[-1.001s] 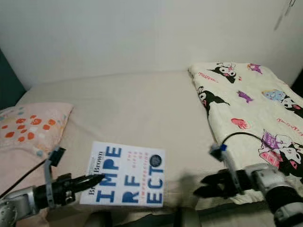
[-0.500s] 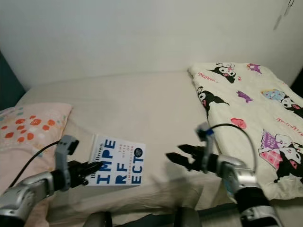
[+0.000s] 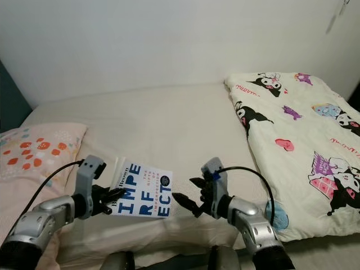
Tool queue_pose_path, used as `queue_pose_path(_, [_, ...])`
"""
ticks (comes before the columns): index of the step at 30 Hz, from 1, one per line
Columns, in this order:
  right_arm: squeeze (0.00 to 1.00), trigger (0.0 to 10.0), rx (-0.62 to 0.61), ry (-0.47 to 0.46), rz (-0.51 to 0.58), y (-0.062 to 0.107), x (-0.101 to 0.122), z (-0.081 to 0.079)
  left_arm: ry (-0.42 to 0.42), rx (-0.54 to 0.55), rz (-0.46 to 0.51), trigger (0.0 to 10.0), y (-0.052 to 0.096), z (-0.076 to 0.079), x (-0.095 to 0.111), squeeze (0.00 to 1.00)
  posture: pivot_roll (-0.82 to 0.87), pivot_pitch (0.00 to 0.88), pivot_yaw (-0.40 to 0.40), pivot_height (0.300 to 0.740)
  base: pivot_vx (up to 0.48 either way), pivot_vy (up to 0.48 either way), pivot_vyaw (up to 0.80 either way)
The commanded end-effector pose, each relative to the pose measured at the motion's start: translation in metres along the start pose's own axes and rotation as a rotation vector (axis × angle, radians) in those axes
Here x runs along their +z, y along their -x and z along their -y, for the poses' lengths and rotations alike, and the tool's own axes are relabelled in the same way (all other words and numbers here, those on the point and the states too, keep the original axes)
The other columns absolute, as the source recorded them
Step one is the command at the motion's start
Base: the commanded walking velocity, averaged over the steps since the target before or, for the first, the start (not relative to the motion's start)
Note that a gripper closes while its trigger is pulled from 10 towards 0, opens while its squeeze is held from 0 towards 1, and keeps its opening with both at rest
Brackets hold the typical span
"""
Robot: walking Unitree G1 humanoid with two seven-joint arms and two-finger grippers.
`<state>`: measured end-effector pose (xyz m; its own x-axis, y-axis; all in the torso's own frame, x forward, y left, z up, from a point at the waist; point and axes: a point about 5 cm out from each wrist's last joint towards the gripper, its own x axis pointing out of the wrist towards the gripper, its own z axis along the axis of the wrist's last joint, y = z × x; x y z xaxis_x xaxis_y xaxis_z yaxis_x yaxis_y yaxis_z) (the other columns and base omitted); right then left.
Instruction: Clean up the room
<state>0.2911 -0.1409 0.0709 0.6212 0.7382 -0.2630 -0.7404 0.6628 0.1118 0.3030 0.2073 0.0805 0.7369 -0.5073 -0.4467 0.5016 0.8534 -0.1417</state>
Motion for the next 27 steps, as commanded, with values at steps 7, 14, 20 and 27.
queue_pose_path(7, [0.0, 10.0, -0.067, 0.019, -0.062, 0.014, -0.014, 0.004, -0.097, 0.078, -0.152, 0.0, 0.004, -0.016, -0.017, 0.0, 0.06, 0.124, -0.033, 0.591, 0.0, 0.0, 0.0])
queue_pose_path(14, [0.0, 10.0, -0.002, -0.015, -0.019, 0.016, -0.014, -0.008, -0.119, 0.075, -0.146, 0.0, 0.008, -0.022, -0.016, 0.0, 0.06, 0.128, -0.037, 0.591, 0.0, 0.0, 0.0])
queue_pose_path(20, [0.0, 10.0, -0.007, -0.039, -0.022, 0.012, -0.019, -0.012, -0.142, 0.097, -0.201, 0.0, 0.011, -0.027, -0.025, 0.0, 0.06, 0.132, -0.039, 0.591, 0.0, 0.0, 0.0])
queue_pose_path(27, [0.0, 10.0, 0.003, -0.056, -0.03, 0.012, -0.02, -0.015, -0.166, 0.094, -0.283, 0.0, 0.018, -0.037, -0.033, 0.0, 0.06, 0.132, -0.041, 0.591, 0.0, 0.0, 0.0])
